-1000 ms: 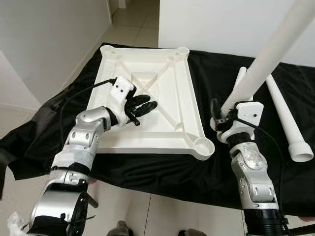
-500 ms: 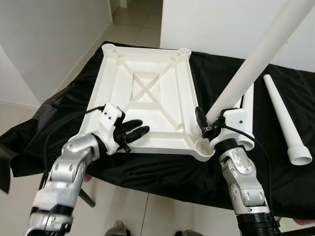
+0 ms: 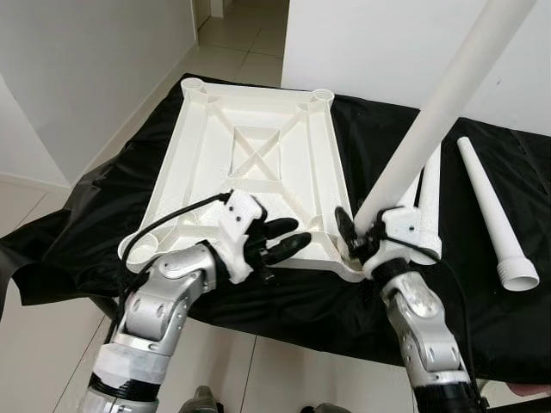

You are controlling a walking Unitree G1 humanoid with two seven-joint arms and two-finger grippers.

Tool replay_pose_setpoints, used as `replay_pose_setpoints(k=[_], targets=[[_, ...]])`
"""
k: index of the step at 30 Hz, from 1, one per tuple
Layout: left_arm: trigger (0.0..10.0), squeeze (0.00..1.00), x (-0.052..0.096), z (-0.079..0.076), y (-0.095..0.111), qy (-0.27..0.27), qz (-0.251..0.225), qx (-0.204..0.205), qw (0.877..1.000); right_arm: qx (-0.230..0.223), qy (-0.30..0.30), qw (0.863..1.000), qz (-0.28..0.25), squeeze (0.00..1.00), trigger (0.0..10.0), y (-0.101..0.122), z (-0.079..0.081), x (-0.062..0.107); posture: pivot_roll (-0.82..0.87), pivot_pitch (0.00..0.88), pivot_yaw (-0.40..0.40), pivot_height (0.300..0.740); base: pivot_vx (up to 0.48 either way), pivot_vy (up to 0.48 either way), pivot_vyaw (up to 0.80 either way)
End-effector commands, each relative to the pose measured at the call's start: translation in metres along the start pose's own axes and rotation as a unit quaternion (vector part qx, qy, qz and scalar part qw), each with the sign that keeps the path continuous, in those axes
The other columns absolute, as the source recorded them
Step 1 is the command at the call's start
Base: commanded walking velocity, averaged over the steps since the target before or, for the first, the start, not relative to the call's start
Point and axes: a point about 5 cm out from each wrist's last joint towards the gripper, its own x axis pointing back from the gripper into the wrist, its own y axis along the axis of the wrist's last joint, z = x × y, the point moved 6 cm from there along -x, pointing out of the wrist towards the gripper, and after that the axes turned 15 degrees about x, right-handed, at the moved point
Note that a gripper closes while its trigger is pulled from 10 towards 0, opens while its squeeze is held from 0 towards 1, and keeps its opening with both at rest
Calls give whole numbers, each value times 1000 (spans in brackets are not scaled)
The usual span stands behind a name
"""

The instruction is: Building children table

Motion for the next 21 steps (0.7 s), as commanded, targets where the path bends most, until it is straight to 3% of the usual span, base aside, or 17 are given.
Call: replay_pose_setpoints(k=[1, 5, 7, 21], targets=[[10000, 0, -4, -5, 1, -4, 2, -5, 1000, 4, 3, 1000, 10, 0, 10000, -6, 0, 4, 88, 3, -53, 740, 0, 0, 0], [10000, 0, -6, -7, 0, -7, 4, -12, 1000, 5, 2, 1000, 15, 0, 10000, -9, -1, 7, 88, 3, -53, 740, 0, 0, 0], [10000, 0, -9, -15, -7, -32, 24, -17, 999, 17, 18, 999, 33, 0, 10000, -21, 4, 18, 70, 4, -39, 740, 0, 0, 0], [10000, 0, -7, -21, -9, -49, 40, -24, 998, 70, 103, 991, 58, 0, 10000, -40, 27, 27, 69, 6, -34, 740, 0, 0, 0]])
